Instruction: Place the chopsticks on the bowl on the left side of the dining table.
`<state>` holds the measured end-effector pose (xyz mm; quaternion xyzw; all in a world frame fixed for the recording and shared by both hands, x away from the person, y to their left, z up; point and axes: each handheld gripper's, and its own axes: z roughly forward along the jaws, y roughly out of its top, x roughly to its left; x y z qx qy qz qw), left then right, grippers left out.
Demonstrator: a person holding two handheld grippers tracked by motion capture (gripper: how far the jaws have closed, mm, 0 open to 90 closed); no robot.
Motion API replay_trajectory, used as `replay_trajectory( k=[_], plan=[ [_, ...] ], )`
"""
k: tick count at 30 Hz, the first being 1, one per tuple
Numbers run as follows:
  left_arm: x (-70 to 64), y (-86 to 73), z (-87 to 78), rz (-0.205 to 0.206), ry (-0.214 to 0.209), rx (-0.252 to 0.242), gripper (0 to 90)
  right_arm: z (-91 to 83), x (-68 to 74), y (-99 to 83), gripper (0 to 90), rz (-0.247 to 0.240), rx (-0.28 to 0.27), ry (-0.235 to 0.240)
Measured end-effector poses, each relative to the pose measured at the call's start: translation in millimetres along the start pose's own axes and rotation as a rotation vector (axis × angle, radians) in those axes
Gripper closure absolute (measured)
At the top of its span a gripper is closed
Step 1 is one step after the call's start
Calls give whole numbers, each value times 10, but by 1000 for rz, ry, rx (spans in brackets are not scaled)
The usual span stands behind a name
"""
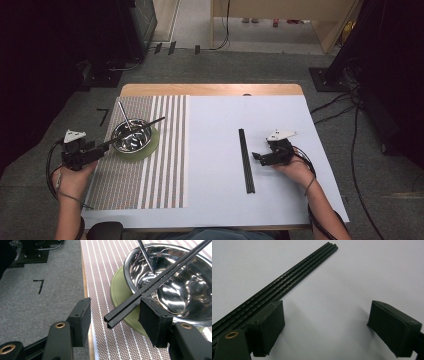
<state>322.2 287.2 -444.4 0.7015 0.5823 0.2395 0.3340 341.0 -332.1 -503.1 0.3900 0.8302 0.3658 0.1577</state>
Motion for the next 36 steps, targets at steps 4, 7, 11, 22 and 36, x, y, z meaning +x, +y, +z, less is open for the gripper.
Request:
replay_trajectory(
  k=[4,7,11,22,36],
  plan=[
    [-18,36,-47,1,-5,0,437,0,0,0,133,0,-1,0],
    [-41,80,-101,-10,-13,-11,445,0,1,0,133,0,-1,0],
    [-86,174,-125,-5,-20,-5,445,0,-1,-1,133,-1,-1,1],
    [-199,367,-10,-25,-48,13,437,0,-2,-1,133,-2,-1,1],
    [-421,539,173,20,-71,36,457,-1,-1,-2,133,0,0,0]
  ],
)
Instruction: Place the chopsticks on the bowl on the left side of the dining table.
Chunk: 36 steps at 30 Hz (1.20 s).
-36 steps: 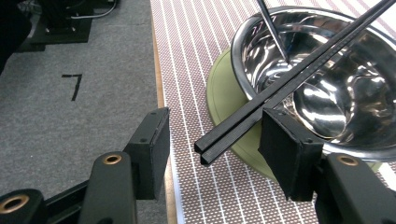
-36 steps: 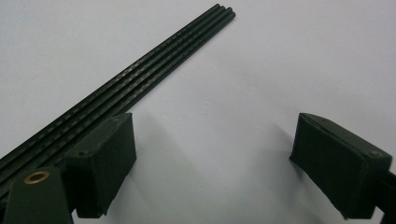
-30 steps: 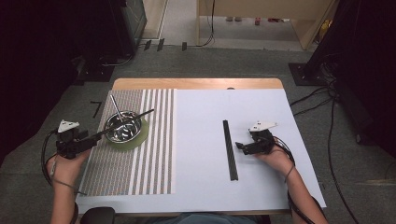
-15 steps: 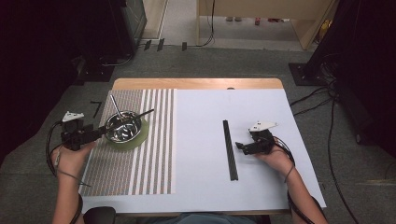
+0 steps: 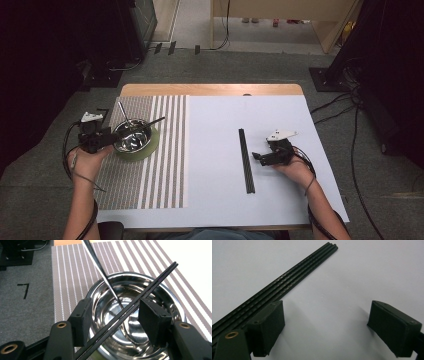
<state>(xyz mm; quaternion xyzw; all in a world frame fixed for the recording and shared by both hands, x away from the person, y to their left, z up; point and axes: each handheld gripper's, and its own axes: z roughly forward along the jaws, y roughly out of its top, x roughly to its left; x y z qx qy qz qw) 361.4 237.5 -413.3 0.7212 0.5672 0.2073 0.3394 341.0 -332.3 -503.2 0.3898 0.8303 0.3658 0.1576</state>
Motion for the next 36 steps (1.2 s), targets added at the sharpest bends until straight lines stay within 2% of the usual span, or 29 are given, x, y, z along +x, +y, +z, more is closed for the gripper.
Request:
replay_trajectory(
  k=[5,16,23,28,31,33,36],
  plan=[
    [-48,36,54,7,-5,5,496,0,0,0,133,0,0,0],
    [-162,111,140,17,8,29,665,0,1,0,133,1,-1,0],
    [-212,162,204,5,0,33,721,0,0,0,133,1,0,1],
    [-272,198,292,36,-2,45,736,0,2,0,133,3,1,2],
    [-283,211,314,37,-3,50,760,0,0,0,133,1,1,1],
    [-293,226,339,23,-9,65,821,0,1,0,133,2,1,2],
    [-314,247,382,30,0,56,828,0,1,0,133,1,0,0]
  ],
)
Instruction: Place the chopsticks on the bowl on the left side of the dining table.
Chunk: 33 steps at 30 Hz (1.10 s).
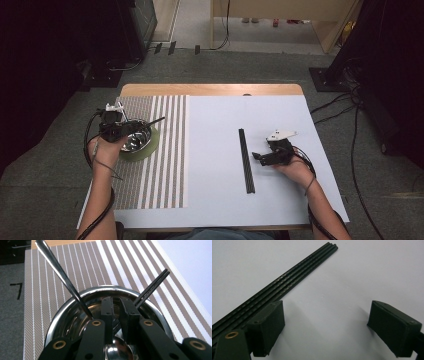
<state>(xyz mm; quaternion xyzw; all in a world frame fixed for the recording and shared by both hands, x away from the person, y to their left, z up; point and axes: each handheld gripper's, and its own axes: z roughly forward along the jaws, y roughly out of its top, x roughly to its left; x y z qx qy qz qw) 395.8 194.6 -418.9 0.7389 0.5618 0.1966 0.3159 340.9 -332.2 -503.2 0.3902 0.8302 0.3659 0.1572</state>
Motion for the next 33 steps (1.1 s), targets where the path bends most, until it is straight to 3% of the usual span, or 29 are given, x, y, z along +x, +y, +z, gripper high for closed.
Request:
replay_trajectory(
  k=[13,33],
  plan=[
    [5,25,107,37,19,2,825,0,1,0,133,1,1,1],
    [-61,5,181,74,1,28,825,0,0,0,133,-1,0,-1]
  ],
)
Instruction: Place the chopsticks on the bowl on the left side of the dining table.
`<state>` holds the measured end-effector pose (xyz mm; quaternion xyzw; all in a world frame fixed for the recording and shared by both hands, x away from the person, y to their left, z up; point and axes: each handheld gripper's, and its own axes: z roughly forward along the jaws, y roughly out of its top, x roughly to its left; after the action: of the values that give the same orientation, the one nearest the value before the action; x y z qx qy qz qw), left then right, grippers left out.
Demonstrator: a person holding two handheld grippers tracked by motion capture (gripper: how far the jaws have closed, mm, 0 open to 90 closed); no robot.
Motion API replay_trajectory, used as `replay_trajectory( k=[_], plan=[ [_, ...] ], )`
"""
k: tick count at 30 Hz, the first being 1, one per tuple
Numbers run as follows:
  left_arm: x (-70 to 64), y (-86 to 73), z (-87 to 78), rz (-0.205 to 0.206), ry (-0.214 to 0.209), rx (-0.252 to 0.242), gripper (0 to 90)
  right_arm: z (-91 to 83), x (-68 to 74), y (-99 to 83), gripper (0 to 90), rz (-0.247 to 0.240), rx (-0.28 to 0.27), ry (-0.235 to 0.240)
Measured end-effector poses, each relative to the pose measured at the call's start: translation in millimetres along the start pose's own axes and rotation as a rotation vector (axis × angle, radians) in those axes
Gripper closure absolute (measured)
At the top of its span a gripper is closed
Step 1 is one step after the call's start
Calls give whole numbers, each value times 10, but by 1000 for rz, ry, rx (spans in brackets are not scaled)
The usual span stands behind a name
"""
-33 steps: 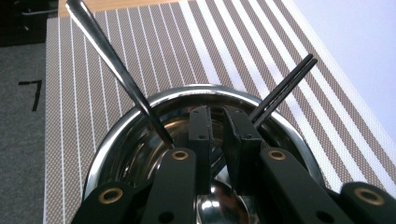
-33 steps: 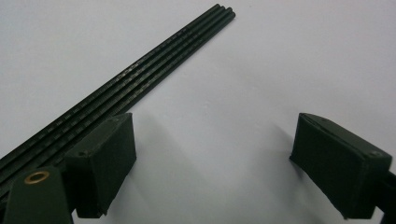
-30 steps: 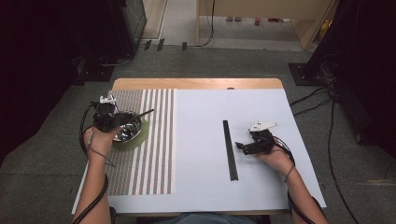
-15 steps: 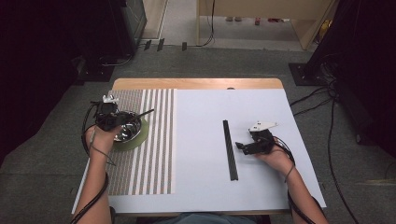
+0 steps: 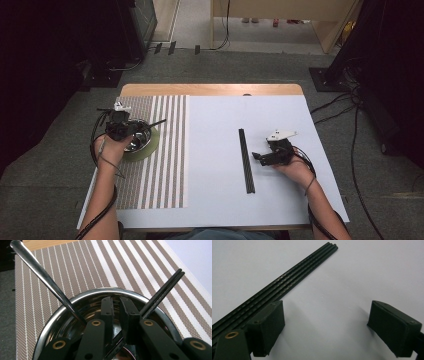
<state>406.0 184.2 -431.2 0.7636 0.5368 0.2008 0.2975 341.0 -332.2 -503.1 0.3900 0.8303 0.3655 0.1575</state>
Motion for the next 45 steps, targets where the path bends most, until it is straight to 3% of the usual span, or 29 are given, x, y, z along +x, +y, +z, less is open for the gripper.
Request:
replay_trajectory(
  k=[16,20,23,32,38,45],
  plan=[
    [-144,-42,-4,46,-27,24,827,1,0,0,133,0,-1,1],
    [-138,-45,-30,37,-31,10,826,1,-1,0,133,0,0,2],
    [-130,-37,-138,37,-19,-15,826,1,-1,0,133,0,-1,2],
    [-8,-202,-420,-11,-6,-30,871,1,0,0,133,0,-1,1],
    [108,-328,-498,-50,6,-13,883,0,0,0,133,1,-1,2],
    [173,-444,-540,-61,17,10,883,0,0,0,133,1,0,1]
  ],
)
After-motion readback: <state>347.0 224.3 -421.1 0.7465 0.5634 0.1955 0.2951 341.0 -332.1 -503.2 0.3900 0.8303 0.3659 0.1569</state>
